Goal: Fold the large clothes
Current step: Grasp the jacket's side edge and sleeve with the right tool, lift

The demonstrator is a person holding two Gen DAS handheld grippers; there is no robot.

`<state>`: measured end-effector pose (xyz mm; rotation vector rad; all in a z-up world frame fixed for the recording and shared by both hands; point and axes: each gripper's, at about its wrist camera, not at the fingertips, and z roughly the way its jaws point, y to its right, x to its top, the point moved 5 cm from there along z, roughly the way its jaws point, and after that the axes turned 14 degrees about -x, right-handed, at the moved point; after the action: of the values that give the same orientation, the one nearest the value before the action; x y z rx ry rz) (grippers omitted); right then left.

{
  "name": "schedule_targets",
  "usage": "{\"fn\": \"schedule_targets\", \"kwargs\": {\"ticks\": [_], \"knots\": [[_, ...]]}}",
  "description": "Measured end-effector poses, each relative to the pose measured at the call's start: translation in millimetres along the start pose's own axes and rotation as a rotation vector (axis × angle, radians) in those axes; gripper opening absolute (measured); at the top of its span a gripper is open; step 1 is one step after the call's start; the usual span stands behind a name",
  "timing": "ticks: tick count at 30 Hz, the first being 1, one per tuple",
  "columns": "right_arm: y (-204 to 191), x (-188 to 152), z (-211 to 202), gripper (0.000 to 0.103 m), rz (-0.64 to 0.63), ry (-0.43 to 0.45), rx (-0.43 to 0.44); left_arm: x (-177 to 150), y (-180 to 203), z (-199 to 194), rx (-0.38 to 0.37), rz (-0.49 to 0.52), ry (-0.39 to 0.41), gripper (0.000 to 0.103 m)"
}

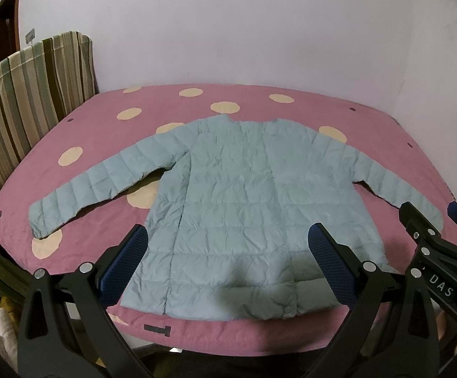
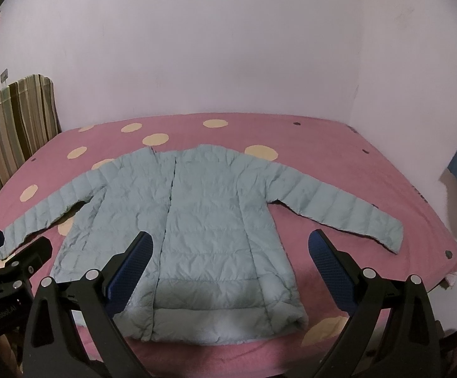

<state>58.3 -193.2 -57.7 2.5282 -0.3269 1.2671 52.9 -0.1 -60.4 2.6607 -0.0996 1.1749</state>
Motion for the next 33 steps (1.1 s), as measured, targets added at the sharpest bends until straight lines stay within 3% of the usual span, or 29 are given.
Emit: {"fn": "schedule_targets", "kwargs": {"ticks": [5, 13, 19, 21, 24, 25, 28, 33], "knots": [[4, -1, 22, 0.098, 0.019, -0.028, -0.006, 4, -16, 22, 0.019, -0.023, -0.019, 0.101], [38, -2, 91, 0.098, 0.118, -0.064, -0.101, 9, -92, 79, 0.178, -0.121, -0.070, 0.101], [90, -9, 158, 0.098, 0.230, -0.164, -0.179, -2, -185, 119, 0.415, -0.210, -0.122, 0.101], [116, -12, 177, 0.098, 0.308, -0.196, -0.203, -10, -217, 125, 0.515, -0.226, -0.138, 0.101], [169, -20, 199, 0.098, 0.439, -0.224, -0.280, -18, -249, 130, 0.595, -0.252, -0.150, 0.101], [188, -23, 204, 0.097, 0.481, -0.229, -0.308, -23, -261, 131, 0.618, -0.269, -0.155, 0.101], [229, -34, 214, 0.063, 0.569, -0.269, -0.359, -35, -283, 133, 0.650, -0.324, -0.176, 0.101], [291, -54, 230, 0.062, 0.752, -0.317, -0.396, -41, -292, 138, 0.665, -0.339, -0.170, 0.101]]}}
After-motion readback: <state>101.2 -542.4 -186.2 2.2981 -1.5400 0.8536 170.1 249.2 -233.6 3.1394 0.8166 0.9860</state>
